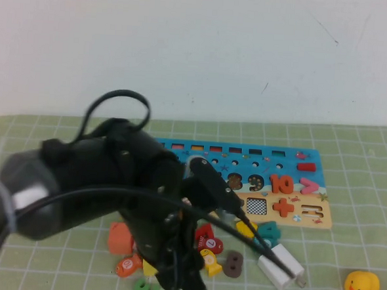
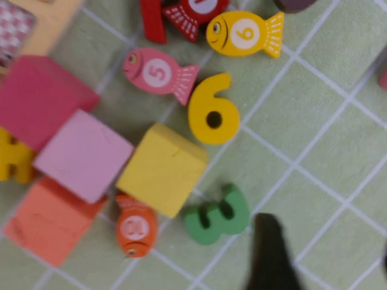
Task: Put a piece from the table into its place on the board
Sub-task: Pick up the "number 6"
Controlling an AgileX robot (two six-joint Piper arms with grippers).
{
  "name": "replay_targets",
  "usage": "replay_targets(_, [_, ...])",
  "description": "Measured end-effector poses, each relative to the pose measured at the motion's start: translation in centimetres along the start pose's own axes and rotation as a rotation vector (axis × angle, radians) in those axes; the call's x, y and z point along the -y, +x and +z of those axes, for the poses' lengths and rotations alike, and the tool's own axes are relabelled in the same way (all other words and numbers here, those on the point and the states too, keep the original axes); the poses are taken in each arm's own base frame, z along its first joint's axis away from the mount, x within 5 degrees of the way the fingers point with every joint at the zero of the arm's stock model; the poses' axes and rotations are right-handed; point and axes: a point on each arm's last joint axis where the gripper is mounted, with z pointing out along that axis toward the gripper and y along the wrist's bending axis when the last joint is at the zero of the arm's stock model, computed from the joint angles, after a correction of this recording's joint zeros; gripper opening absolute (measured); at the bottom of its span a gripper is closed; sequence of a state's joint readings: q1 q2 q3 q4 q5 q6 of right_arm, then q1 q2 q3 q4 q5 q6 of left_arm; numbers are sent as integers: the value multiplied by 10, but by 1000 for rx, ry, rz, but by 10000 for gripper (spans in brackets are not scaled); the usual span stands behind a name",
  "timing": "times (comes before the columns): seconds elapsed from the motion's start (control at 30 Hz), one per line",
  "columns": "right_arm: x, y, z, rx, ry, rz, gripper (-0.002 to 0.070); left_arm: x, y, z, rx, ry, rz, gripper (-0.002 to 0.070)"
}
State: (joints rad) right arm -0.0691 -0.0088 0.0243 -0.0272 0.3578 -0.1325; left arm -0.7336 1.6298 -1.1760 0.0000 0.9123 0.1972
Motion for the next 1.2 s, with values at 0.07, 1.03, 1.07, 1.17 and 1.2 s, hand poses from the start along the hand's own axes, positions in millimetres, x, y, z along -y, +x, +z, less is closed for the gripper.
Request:
replay_targets(0.07, [0, 0, 0, 0, 0, 0, -1, 0, -6, 7, -32, 15, -33, 419])
replay_targets(1.03, [0, 0, 0, 0, 0, 0, -1, -42, -35, 80, -151, 44, -99, 460])
replay_targets(1.07, [0, 0, 0, 0, 0, 0, -1, -42, -35, 82, -154, 48, -76, 459])
replay_targets(1.17, [0, 0, 0, 0, 0, 0, -1, -41, -35, 87, -159, 62, -31, 459])
replay_targets(1.2, [0, 0, 0, 0, 0, 0, -1, -41, -35, 87, -160, 66, -27, 459])
